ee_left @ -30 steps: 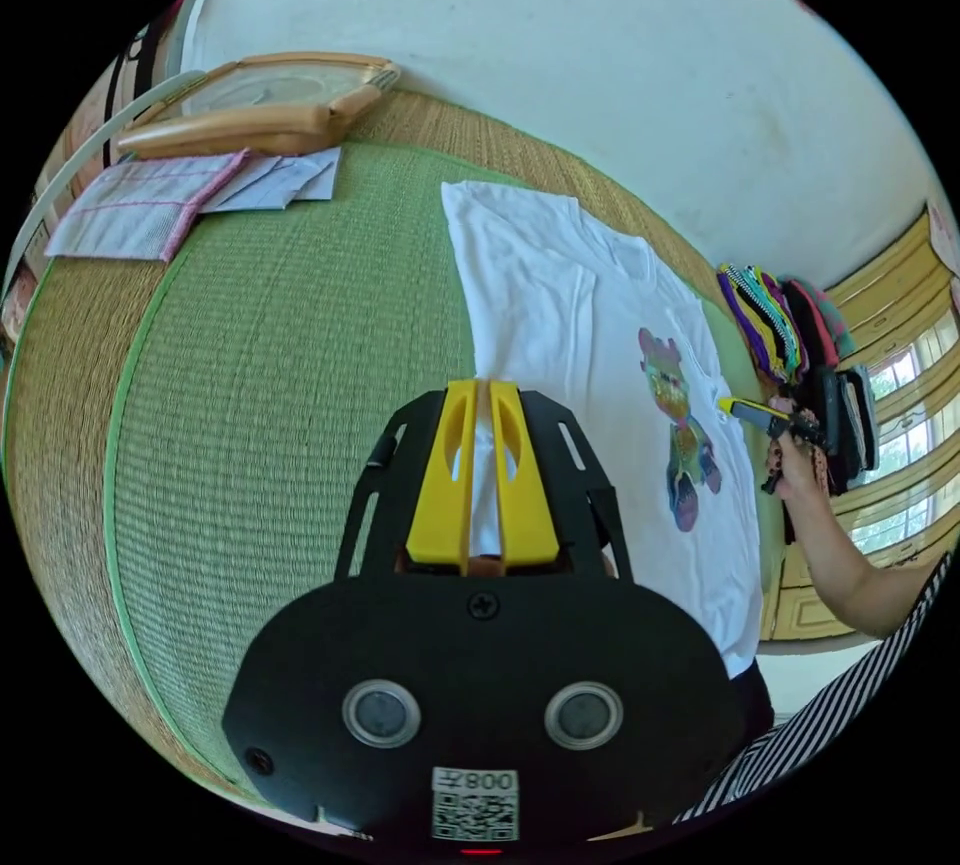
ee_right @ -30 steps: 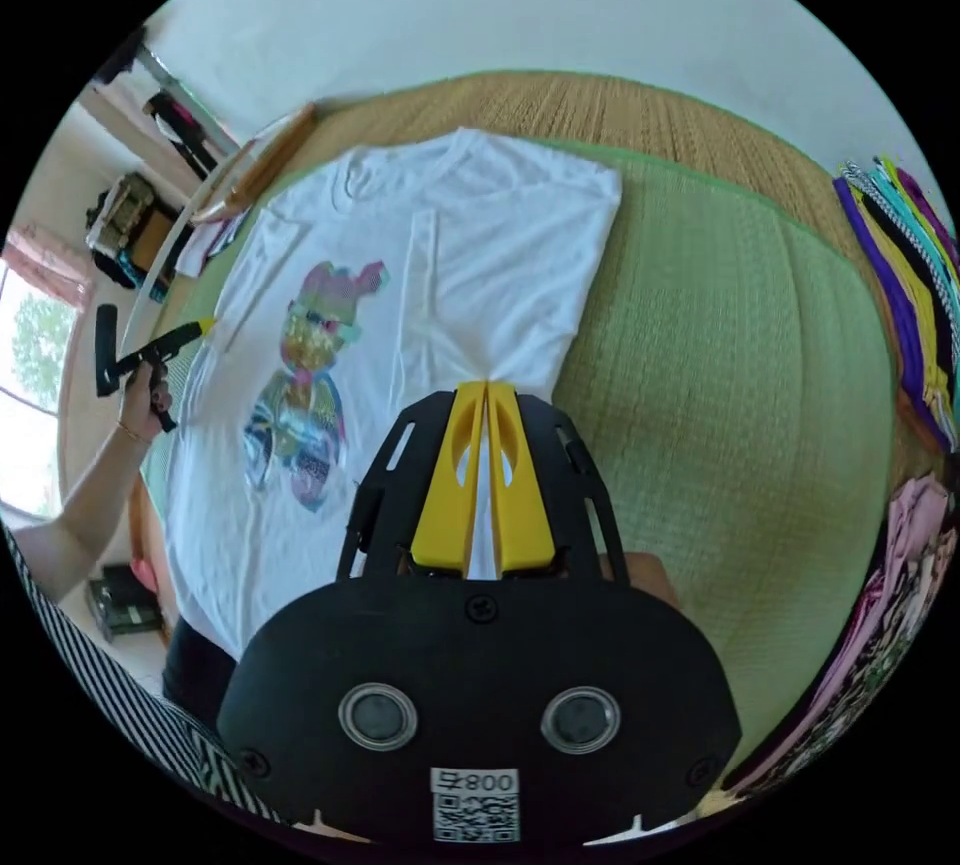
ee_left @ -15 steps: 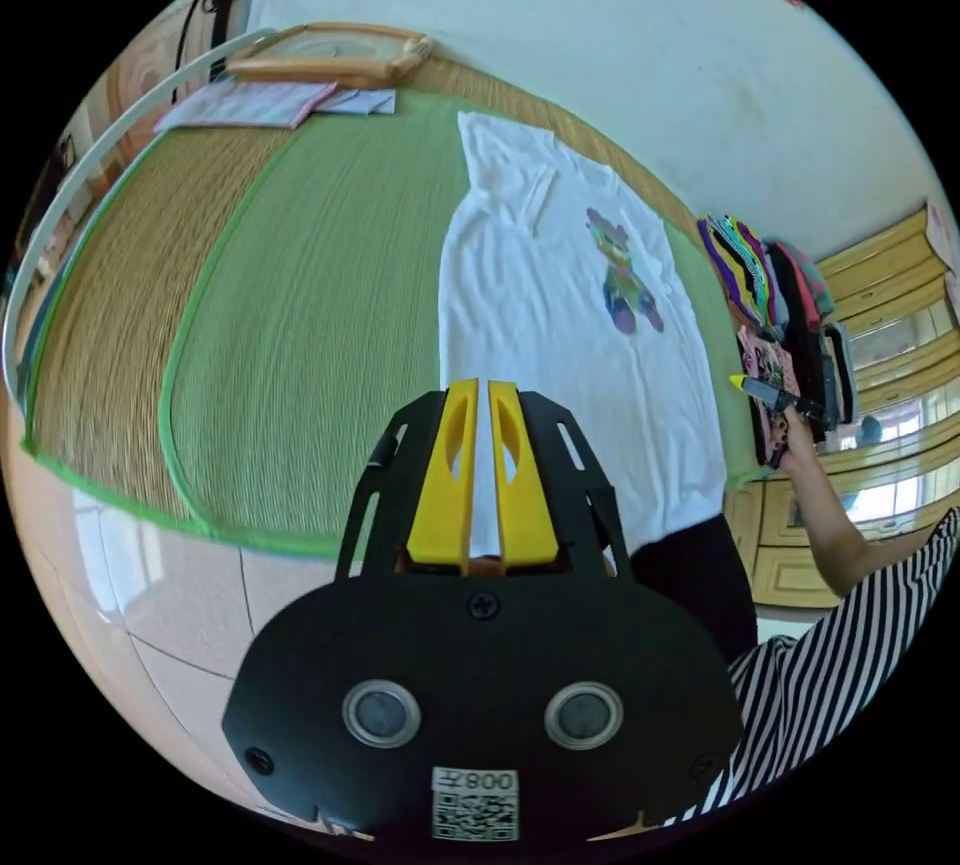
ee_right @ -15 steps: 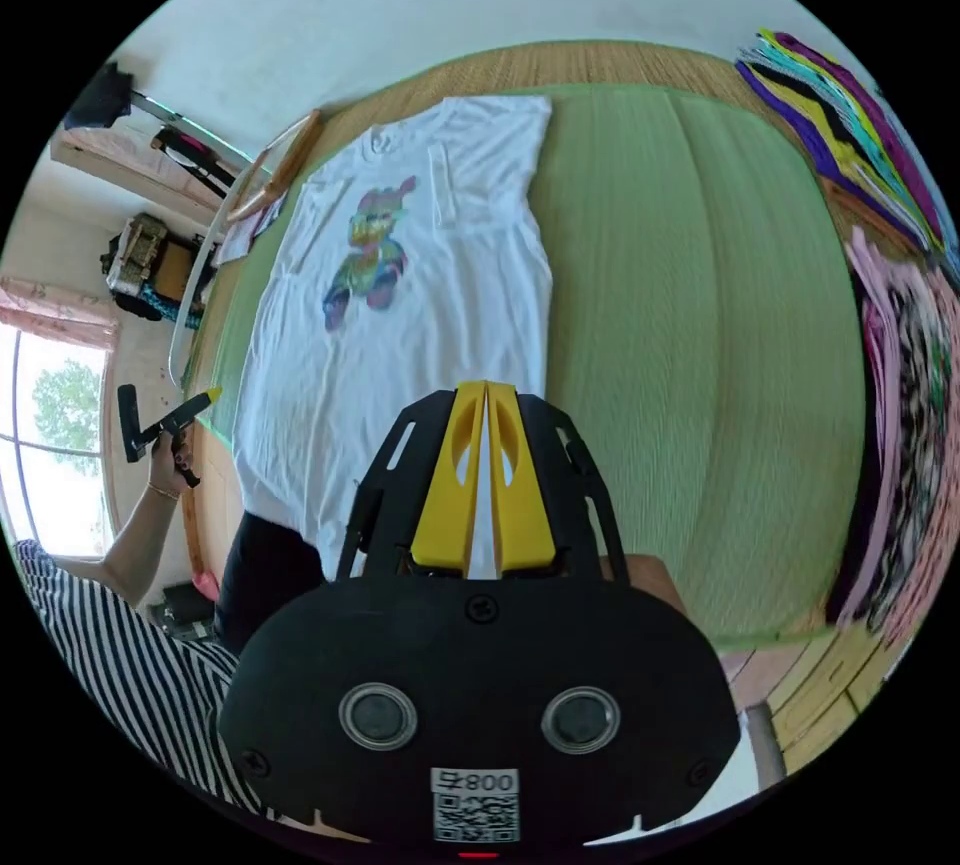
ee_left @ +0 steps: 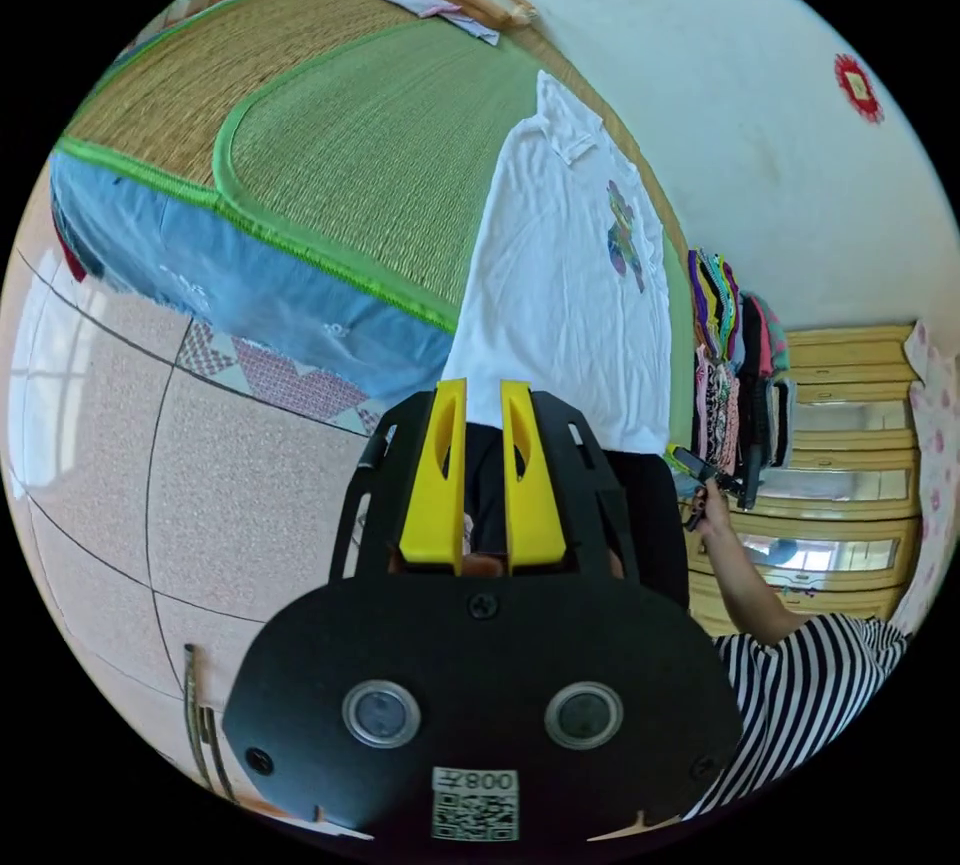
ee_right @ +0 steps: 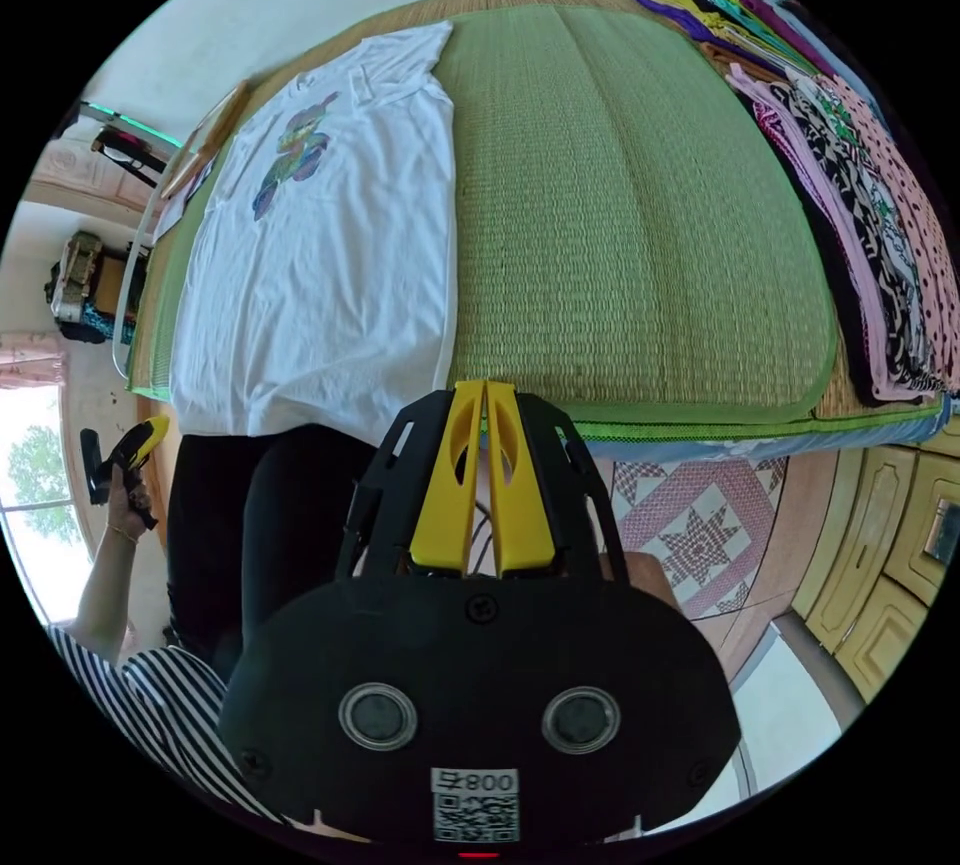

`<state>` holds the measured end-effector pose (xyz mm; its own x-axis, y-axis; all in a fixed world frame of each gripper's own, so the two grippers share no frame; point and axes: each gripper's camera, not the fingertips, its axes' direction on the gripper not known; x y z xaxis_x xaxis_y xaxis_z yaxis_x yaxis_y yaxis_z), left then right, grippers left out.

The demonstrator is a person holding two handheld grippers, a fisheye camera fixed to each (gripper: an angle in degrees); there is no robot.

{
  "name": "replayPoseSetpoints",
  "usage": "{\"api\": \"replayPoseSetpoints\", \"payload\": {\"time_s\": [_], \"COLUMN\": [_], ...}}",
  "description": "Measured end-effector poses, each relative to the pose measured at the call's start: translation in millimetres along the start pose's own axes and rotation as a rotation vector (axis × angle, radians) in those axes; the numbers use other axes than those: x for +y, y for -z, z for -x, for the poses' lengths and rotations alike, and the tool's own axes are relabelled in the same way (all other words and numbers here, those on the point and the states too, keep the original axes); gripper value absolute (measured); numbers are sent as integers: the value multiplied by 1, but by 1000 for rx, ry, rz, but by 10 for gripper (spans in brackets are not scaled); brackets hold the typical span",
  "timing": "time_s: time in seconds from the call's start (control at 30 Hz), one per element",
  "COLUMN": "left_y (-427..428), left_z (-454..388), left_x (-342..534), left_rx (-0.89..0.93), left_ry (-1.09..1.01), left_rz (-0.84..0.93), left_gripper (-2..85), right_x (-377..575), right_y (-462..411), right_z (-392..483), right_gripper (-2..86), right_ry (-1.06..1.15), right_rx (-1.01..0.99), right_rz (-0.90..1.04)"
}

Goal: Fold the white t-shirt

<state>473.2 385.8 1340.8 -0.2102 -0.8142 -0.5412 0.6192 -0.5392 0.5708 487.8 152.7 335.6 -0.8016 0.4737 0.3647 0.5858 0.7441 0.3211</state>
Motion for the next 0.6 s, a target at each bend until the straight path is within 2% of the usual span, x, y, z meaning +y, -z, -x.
{"api": "replayPoseSetpoints", "payload": {"time_s": [0.27,0.33,0.4,0.6], "left_y": [-13,-15,-17,-22], "left_z": [61,82,99,152], "left_x": [10,13,15,23], "left_rx": [109,169,198,311], "left_ry": [99,142,173,273], "left_rz": [13,1,-5,-30], "left_gripper": [79,83,86,99], "right_x": [44,51,58,110], "right_y": [-14,-15,-14,-29], "right_z": [4,-4,-19,-88], "right_gripper": [3,4,5,28], "right_ry": [78,59,17,-97], "right_rx": [142,127,66,-375], "right_rz": [-45,-42,-35,-37]}}
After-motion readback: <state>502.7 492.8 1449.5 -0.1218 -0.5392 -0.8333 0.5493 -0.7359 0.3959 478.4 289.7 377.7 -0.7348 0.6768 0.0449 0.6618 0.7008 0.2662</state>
